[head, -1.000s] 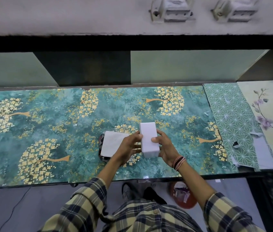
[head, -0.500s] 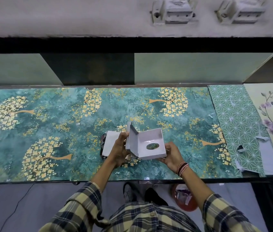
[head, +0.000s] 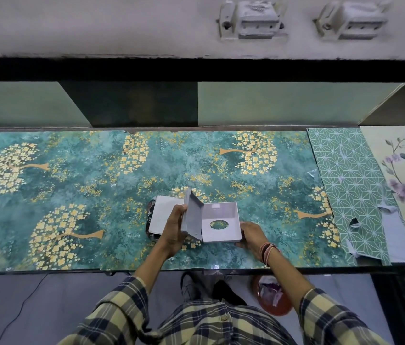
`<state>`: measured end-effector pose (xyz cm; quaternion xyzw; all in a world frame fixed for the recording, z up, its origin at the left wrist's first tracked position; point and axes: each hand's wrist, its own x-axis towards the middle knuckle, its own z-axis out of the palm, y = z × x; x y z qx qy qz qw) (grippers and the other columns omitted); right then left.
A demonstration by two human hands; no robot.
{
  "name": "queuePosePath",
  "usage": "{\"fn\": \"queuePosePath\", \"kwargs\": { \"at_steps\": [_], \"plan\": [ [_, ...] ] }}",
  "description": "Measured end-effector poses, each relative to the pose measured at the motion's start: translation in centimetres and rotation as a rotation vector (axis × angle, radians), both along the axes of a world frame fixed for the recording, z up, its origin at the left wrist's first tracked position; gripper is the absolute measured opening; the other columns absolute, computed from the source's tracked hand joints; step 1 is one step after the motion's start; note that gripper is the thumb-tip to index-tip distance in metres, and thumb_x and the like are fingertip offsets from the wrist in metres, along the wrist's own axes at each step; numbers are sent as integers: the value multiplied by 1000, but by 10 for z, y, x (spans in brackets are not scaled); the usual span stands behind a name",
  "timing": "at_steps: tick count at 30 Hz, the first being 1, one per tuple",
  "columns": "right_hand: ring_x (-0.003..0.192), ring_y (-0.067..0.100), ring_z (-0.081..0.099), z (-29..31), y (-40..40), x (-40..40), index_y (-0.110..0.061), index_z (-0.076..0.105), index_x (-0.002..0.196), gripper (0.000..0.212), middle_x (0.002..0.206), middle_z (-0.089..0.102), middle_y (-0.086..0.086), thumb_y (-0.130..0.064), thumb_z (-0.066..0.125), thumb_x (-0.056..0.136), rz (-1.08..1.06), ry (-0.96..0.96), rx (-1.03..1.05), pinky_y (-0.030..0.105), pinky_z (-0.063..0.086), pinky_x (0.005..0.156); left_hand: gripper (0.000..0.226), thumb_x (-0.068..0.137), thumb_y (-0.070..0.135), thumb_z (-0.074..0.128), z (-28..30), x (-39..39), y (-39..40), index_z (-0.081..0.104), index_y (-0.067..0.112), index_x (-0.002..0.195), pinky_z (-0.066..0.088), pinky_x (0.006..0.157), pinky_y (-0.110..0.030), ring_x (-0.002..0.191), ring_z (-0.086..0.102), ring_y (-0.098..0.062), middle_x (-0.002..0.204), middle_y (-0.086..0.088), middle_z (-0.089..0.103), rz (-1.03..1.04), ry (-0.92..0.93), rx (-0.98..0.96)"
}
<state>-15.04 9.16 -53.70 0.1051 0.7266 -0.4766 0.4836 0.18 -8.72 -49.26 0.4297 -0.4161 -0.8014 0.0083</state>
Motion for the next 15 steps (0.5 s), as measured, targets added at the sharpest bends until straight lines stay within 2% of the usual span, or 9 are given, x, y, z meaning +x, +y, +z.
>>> {"fn": "queuePosePath", "kwargs": {
  "at_steps": [2, 5, 7, 8, 10, 12, 15],
  "plan": [
    [62, 23, 62, -3, 1, -4, -10, 65, 81, 27, 60, 65, 5, -17, 47, 100, 13, 6, 33, 41, 55, 71, 59, 75, 61, 56, 1, 0, -2, 75, 14, 104, 43, 61, -35, 71, 63, -31, 87, -13, 69, 18, 21, 4],
    [64, 23, 55, -1, 0, -14, -4, 61, 71, 37, 66, 59, 9, -31, 50, 94, 126, 326, 118, 35, 45, 65, 57, 85, 55, 49, 5, -3, -5, 70, 9, 112, 48, 62, -37, 78, 63, -32, 96, -18, 66, 106, 72, 18],
    [63, 20, 51, 15, -7, -17, -13, 63, 70, 31, 66, 58, 1, -26, 55, 97, 168, 483, 61, 30, 39, 62, 55, 93, 51, 44, 10, -8, -7, 68, 7, 115, 51, 67, -38, 84, 63, -31, 100, -18, 68, 184, 118, 41],
    [65, 17, 52, 26, -14, -18, -15, 67, 77, 26, 71, 60, -1, -24, 57, 98, 197, 489, -5, 29, 41, 62, 55, 97, 49, 41, 13, -13, -8, 68, 6, 117, 52, 70, -39, 85, 65, -31, 101, -18, 70, 211, 138, 63],
    [63, 17, 53, 40, -30, -20, -7, 72, 87, 29, 76, 64, 3, -30, 60, 99, 306, 353, -130, 29, 45, 56, 56, 101, 47, 36, 19, -23, -8, 66, 4, 120, 53, 74, -39, 88, 67, -31, 102, -18, 73, 256, 155, 111],
    [53, 15, 54, 43, -44, -23, -4, 66, 78, 36, 66, 62, 5, -34, 66, 97, 398, 213, -216, 25, 44, 47, 51, 103, 41, 35, 28, -36, -6, 68, 5, 116, 54, 72, -37, 86, 70, -29, 100, -16, 75, 249, 149, 105],
    [42, 16, 50, 37, -58, -36, 0, 64, 80, 29, 61, 57, 13, -22, 66, 98, 342, 213, -224, 26, 42, 43, 45, 108, 32, 31, 35, -48, -5, 69, 11, 98, 53, 69, -36, 81, 71, -23, 88, -7, 77, 253, 52, 14]
  ]
}}
